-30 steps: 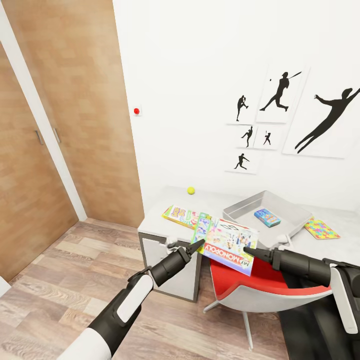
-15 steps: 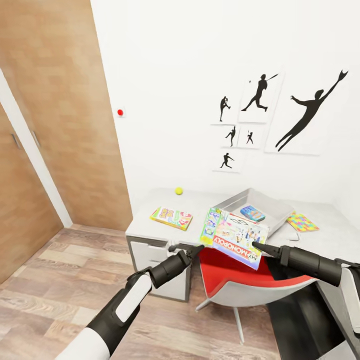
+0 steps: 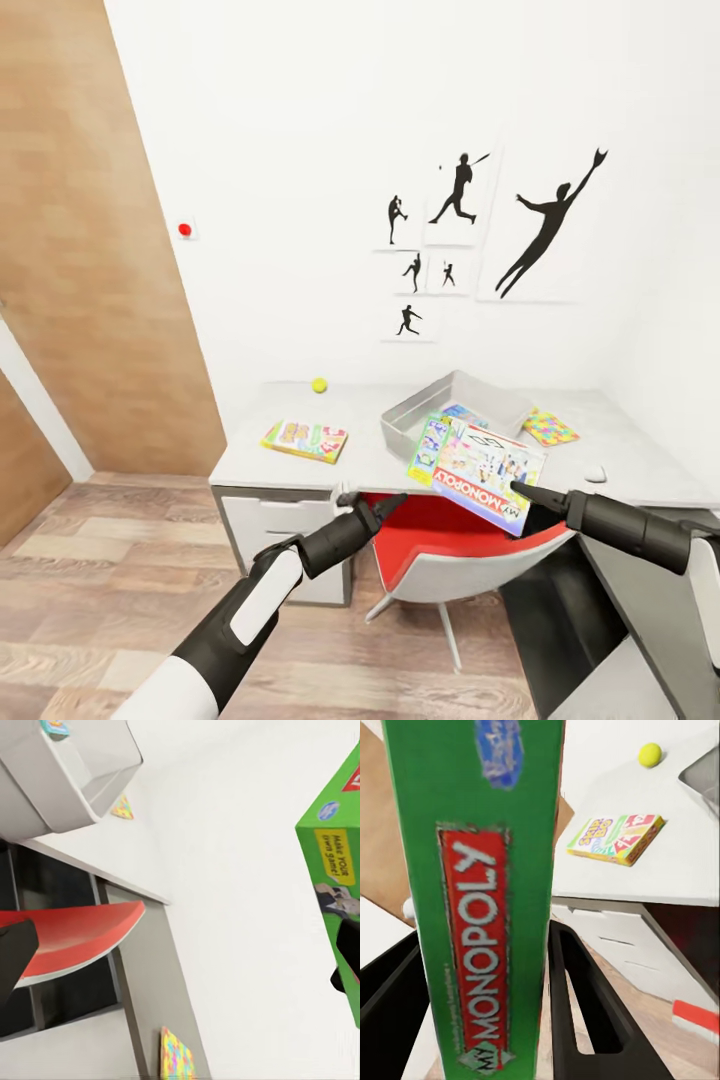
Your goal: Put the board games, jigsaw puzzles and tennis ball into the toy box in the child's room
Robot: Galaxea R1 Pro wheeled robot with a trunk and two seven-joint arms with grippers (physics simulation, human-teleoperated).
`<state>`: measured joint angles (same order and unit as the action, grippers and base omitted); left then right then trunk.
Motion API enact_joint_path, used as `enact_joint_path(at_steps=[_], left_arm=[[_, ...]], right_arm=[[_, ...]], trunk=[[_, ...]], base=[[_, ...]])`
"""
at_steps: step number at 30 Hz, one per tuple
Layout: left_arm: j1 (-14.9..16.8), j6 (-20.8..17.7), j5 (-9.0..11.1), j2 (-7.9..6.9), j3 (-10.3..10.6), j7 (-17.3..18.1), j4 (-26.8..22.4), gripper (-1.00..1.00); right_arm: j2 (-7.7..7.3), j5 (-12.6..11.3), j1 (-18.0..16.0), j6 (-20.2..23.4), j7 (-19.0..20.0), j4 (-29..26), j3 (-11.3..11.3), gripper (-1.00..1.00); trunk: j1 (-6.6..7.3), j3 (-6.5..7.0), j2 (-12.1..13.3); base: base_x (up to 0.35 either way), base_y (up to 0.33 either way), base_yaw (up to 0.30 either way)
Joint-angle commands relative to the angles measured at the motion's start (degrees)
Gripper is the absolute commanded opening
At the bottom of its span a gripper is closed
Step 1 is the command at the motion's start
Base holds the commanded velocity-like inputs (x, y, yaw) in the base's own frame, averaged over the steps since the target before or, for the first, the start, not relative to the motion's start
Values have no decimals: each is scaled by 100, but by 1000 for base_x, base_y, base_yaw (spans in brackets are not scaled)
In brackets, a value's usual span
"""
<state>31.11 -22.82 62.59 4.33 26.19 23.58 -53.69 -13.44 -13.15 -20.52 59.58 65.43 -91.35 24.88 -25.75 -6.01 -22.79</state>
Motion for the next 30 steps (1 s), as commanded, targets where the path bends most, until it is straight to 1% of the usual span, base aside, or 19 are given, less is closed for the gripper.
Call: enact_joint_path(at_steps=[1,17,18,19,22,30], left_arm=[[4,-44,56,0,-1,-3,2,100],[4,-40,57,-15,-5,3,-1,100],[3,-40,56,-16,-5,2,-1,100],[1,-39,54,-18,-7,-1,1,100],[1,-35,53,-19,-8,-2,3,100],[-6,-10,46,-18,-7,38,1,100]], right_arm=[[1,-18,-1,42,45,-6,7,-100],[-4,-27,21,42,57,-46,30,-100],[-5,-28,22,42,57,-46,45,-100],[3,-29,30,42,57,-55,158,-100],[-3,-29,38,42,57,-64,197,-100],[7,-30,54,42,59,-74,235,-100]], trunk=[[-4,-10,-13],[-4,33,-13],[-4,36,-13],[-4,36,-13],[-4,38,-13],[-4,39,-13]], base=[[0,0,-277],[0,0,-277],[0,0,-278],[0,0,-279],[0,0,-274],[163,115,-54]])
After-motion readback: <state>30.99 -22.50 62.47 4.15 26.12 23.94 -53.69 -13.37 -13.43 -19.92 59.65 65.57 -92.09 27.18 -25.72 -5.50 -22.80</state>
